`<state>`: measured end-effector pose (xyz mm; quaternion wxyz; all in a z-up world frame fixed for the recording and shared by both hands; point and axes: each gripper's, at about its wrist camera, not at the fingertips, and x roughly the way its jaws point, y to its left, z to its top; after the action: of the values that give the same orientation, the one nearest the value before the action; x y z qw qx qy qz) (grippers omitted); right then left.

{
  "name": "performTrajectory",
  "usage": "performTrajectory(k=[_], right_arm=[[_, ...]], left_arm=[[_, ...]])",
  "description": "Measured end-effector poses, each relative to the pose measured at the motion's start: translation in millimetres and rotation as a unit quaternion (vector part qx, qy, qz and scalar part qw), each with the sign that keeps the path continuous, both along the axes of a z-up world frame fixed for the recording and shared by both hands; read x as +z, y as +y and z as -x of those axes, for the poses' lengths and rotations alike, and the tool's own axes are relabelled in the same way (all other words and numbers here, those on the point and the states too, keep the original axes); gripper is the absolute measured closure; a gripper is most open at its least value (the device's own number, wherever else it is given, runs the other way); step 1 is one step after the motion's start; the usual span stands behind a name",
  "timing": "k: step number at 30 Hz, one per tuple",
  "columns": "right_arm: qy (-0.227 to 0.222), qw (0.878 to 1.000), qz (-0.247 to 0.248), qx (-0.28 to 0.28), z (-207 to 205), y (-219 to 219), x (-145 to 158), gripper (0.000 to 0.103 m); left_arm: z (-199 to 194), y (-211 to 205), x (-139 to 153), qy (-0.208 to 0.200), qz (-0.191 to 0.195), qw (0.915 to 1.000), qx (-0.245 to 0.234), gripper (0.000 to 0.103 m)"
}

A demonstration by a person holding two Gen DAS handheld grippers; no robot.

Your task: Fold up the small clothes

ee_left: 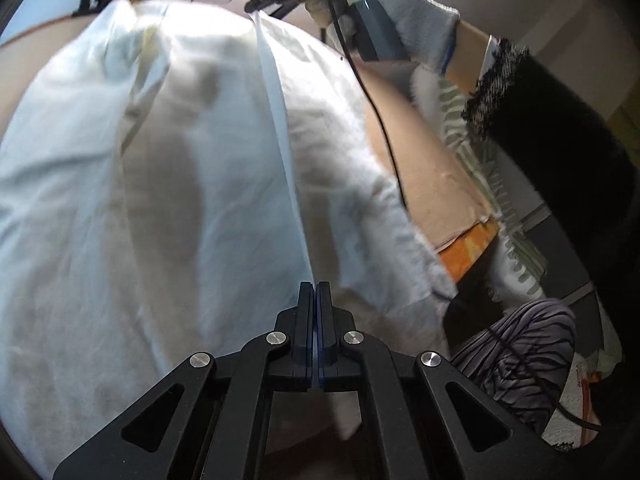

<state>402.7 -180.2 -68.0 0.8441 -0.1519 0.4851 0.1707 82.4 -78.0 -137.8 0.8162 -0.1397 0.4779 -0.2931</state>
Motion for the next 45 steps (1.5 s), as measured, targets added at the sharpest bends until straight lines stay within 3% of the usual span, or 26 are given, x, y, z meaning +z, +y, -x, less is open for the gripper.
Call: performTrajectory(k=[2,3,4,7,10,15,20,25,32,33,34,35,45], right_arm=[[0.008,1.0,0.018,0.0,-2,6,-16,0.099],[0.014,1.0,0.017,-0.007,-2,4,-20,0.085],[0.02,1.0,0.001,-0.012,-1,-1,-19,0.079],[0.008,0.999,-0.035,-0.016,15,-23,-1,0.079],[0.005,0.997,-0.073,-0.026,42,-60,22,0.079],[0.003,0.992,-0.123,-0.033,106,-116,38,0.079],[0.035,0.988,-0.149,-0.032,169,-144,21,0.079],[0.082,0.981,-0.171,-0.044,213,-167,-2,0.07],[0.121,0.974,-0.173,-0.076,275,-202,-27,0.069],[0.123,0.973,-0.181,-0.079,283,-206,-27,0.069],[0.126,0.97,-0.189,-0.08,291,-209,-25,0.069],[0.128,0.969,-0.195,-0.078,299,-211,-25,0.068],[0.13,0.975,-0.166,-0.071,326,-206,-36,0.066]], left_arm=[[5,-3,6,-0.011,-0.024,0.9997,-0.003,0.1],[7,-3,9,-0.018,-0.037,0.9991,-0.005,0.095],[10,-2,13,-0.029,-0.049,0.9984,0.001,0.094],[17,5,22,-0.046,-0.054,0.9974,0.012,0.094],[28,10,36,-0.092,-0.063,0.9936,0.016,0.094],[33,-5,48,-0.133,-0.069,0.9885,-0.013,0.094],[36,-30,39,-0.12,-0.07,0.9891,-0.049,0.094],[50,-63,32,-0.139,-0.094,0.9818,-0.09,0.093],[52,-78,23,-0.138,-0.104,0.9799,-0.1,0.092],[53,-78,23,-0.139,-0.104,0.9795,-0.102,0.083],[53,-79,23,-0.142,-0.105,0.979,-0.102,0.062],[53,-80,24,-0.147,-0.104,0.9786,-0.1,0.055],[57,-90,31,-0.165,-0.1,0.9747,-0.112,0.053]])
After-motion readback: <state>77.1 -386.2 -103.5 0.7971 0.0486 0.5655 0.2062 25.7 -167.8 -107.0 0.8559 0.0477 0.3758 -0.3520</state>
